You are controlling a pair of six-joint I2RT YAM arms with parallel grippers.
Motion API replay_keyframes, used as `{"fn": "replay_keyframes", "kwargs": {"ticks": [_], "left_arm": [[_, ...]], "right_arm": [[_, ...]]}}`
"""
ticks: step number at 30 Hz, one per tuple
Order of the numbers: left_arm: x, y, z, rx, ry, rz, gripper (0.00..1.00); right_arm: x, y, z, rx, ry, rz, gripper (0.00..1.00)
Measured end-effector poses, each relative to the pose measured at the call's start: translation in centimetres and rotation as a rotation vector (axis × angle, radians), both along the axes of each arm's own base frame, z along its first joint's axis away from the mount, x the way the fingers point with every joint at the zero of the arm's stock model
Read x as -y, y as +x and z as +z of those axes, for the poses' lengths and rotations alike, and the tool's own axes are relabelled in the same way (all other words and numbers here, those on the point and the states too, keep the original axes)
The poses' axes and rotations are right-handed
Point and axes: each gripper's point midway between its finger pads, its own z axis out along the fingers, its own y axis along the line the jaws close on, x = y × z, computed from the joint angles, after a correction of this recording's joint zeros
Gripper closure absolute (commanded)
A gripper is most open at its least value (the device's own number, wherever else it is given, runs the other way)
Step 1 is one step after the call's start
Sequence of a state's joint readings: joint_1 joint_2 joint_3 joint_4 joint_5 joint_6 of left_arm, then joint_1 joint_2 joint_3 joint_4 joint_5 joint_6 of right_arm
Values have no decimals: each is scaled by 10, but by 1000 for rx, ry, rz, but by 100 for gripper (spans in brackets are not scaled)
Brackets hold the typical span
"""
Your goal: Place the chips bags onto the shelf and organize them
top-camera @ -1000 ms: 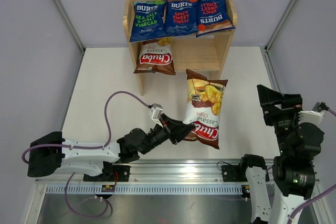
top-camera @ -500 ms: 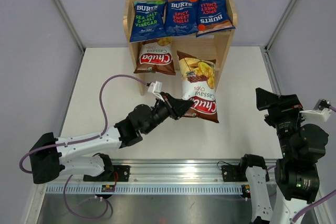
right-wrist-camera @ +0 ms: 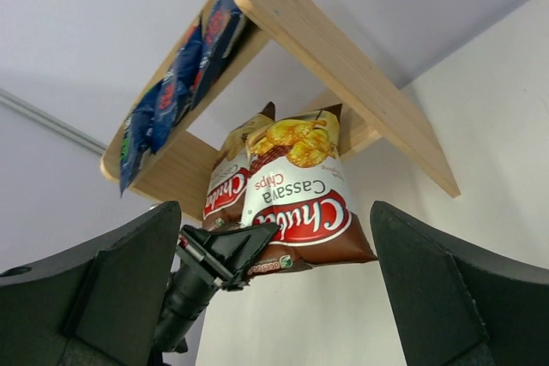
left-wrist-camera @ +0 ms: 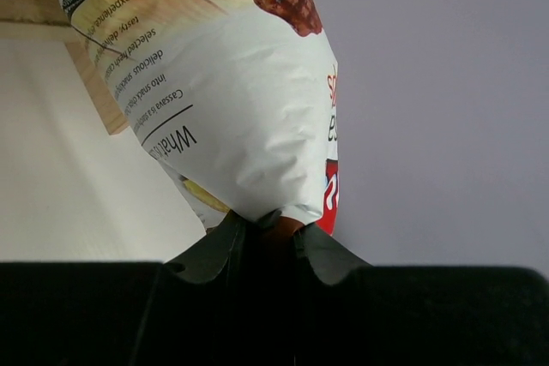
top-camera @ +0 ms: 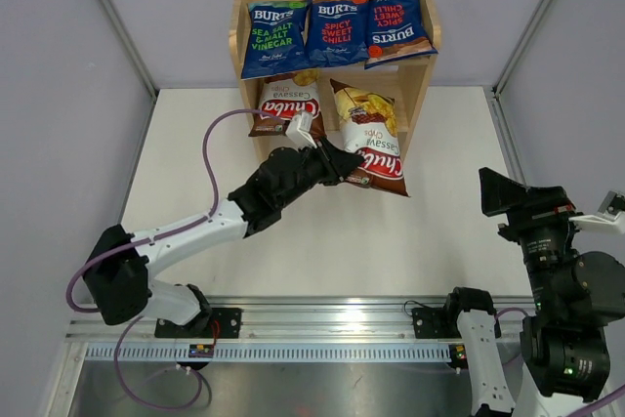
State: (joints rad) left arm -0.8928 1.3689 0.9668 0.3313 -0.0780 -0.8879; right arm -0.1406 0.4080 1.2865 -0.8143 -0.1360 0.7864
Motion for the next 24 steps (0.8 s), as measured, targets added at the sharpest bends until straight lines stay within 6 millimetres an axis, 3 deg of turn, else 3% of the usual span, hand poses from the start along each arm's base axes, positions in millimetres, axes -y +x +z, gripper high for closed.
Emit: {"fn": "replay_keyframes", "kwargs": {"ticks": [5,15,24], "left_arm": [[-1,20,7,-16,-25,17,97],[7,52,4,-54,-68,48,96],[16,74,18,-54,-93,46,94]], "right_arm": [[-6,-13,18,54,-16,34,1],[-17,-17,17,58,-18,105,1],[-25,-21,12,57,-15,160,1]]}}
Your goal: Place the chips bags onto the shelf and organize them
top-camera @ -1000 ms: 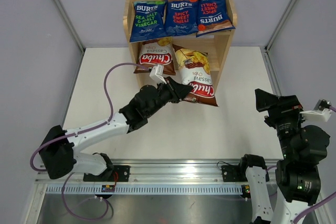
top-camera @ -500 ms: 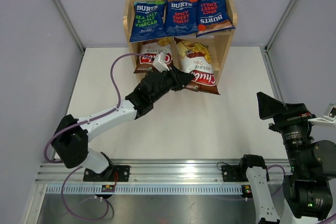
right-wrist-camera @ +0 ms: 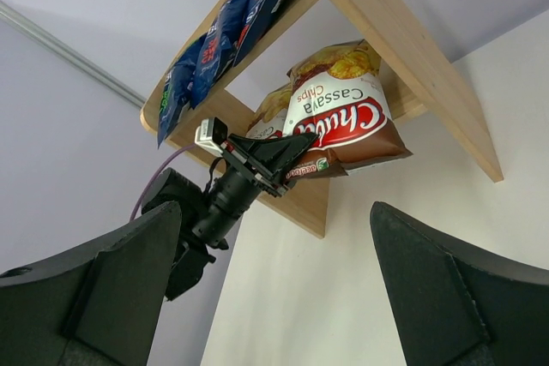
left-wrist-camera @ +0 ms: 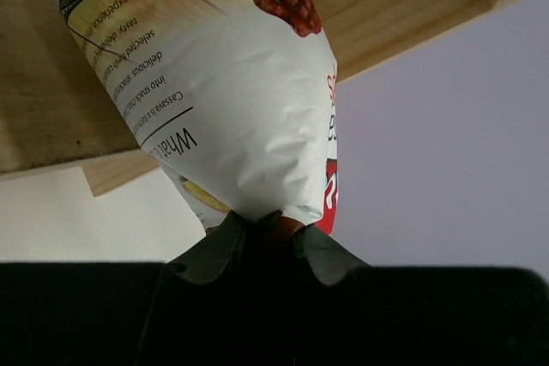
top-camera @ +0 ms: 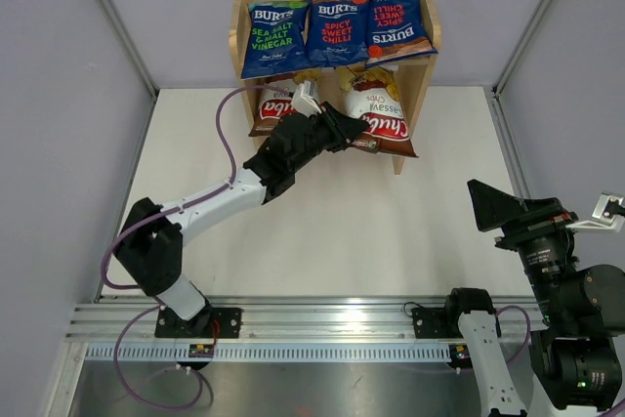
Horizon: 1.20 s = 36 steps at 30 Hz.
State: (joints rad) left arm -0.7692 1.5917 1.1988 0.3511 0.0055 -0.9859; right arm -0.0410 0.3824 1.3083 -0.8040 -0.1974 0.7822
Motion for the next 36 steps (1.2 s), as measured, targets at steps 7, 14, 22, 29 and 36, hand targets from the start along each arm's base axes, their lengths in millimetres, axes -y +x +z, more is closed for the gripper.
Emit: {"fn": "replay_keyframes", "kwargs": {"ticks": [7,14,22,29,36], "left_arm": [[-1,24,3,-5,1,13,91],[2,37,-11,-13,21,10,89],[7,44,-11,13,20,3,86],[3,50,-7,32,43,13,84],[5,67,-5,54,82,27,78]], "right_arm": [[-3,-5,3,20,6,24,1],[-8,-10,5,30,11,55,1],[-10,-11,5,33,20,67,1],[-14,-11,3,26,27,89,1],[-14,-10,2,21,35,93,1]]}}
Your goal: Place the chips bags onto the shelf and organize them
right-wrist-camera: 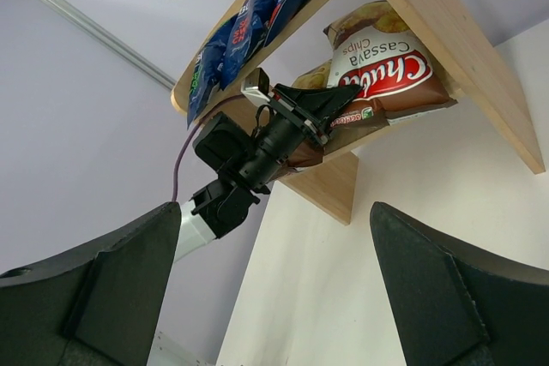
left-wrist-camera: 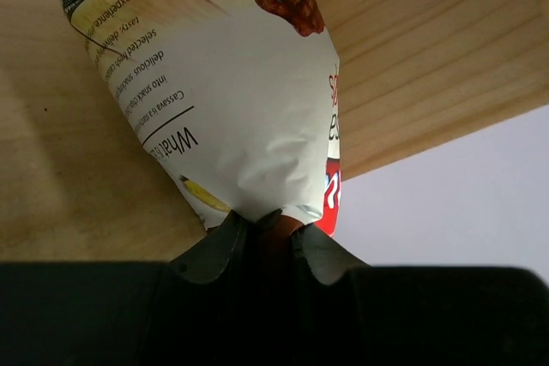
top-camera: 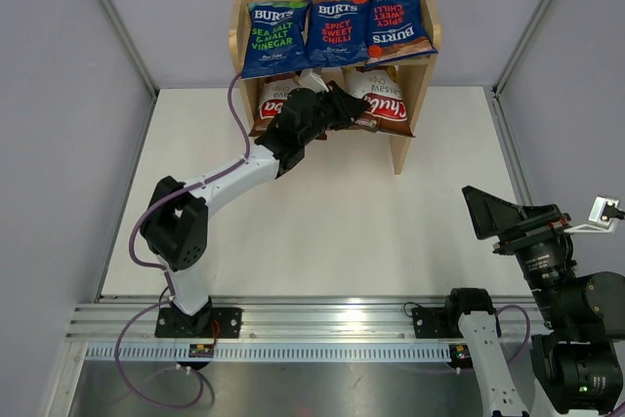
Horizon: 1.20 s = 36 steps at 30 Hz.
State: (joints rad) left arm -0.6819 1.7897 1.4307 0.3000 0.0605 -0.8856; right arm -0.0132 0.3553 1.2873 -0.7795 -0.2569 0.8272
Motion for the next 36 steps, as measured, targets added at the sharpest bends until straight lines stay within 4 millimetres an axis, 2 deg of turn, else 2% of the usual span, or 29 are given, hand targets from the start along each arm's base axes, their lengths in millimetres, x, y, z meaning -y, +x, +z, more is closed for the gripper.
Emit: {"fn": "replay_keyframes", "kwargs": {"ticks": [4,5,6,10,14,17,21,28,30,36], "left_arm": [[4,5,-1,-1,15,-1,68],[4,6,-1,1,18,-1,63],[4,6,-2,2,23,-2,54],[3,6,-5,-4,48,-2,38],[1,7,-9,-2,82,4,29],[-2,8,-15,-6,111,12,24],[-6,8,-22,-11,153,29,24],[-11,6,-24,2,226,59,20],[-13,5,-25,-5,253,65,15],[-22,3,-31,-44,344,94,15]], "right_arm": [[-1,-2,1,6,3,4,0],[-1,-2,1,7,3,8,1],[-2,-3,1,8,4,12,1],[-4,-4,1,8,5,23,1],[-5,-4,2,6,10,27,0],[-5,-4,2,6,14,29,1],[-5,-4,2,6,20,30,0],[-7,-4,2,10,22,42,1],[-8,-5,2,10,22,47,0],[-8,-5,1,12,23,50,1]]}}
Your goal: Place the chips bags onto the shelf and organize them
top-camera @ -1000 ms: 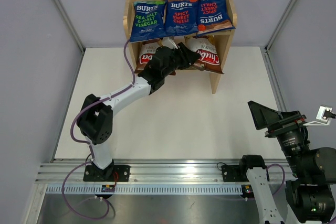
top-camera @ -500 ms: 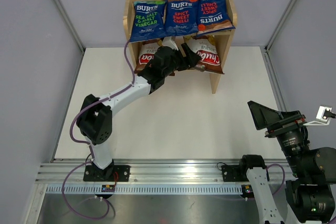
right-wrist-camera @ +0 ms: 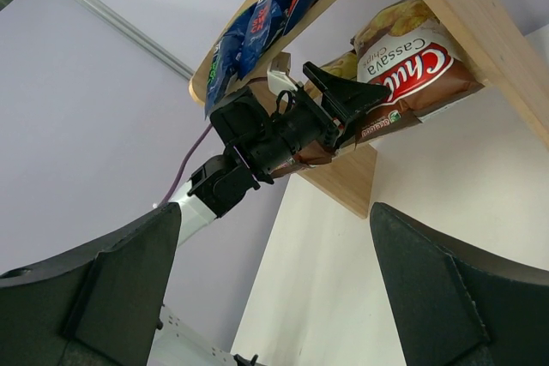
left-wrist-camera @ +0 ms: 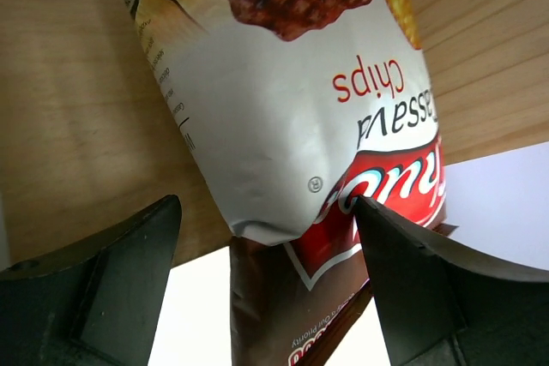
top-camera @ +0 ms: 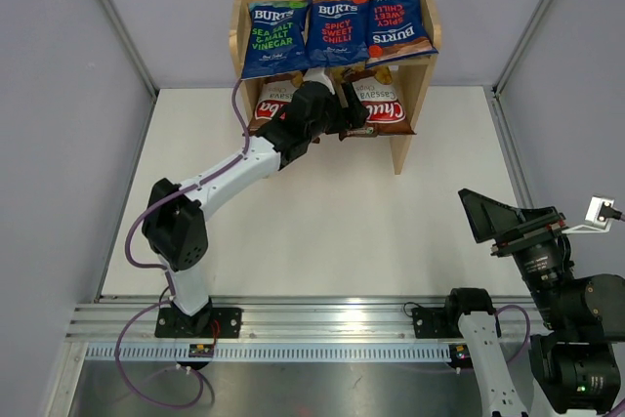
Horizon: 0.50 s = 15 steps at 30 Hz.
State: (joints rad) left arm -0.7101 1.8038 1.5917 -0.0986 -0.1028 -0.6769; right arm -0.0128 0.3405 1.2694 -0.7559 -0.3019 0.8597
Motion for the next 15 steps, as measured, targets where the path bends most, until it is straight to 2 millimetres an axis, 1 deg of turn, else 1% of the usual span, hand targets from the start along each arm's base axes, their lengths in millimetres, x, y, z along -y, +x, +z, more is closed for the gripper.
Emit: {"fn": "replay_keyframes", "kwargs": {"ticks": [5,8,12,15], "left_arm": [[-3,-2,-5,-18,71,22,20],[-2,-4,-7,-22,112,28,21],[9,-4,-9,-19,176,14,23],[19,-5,-10,0,207,-9,21]], "right_arm": [[-1,1,-2,-3,0,6,1],[-1,2,-2,-5,0,7,1],[-1,3,-3,-4,0,8,0],[-2,2,-4,-7,0,15,1]]}}
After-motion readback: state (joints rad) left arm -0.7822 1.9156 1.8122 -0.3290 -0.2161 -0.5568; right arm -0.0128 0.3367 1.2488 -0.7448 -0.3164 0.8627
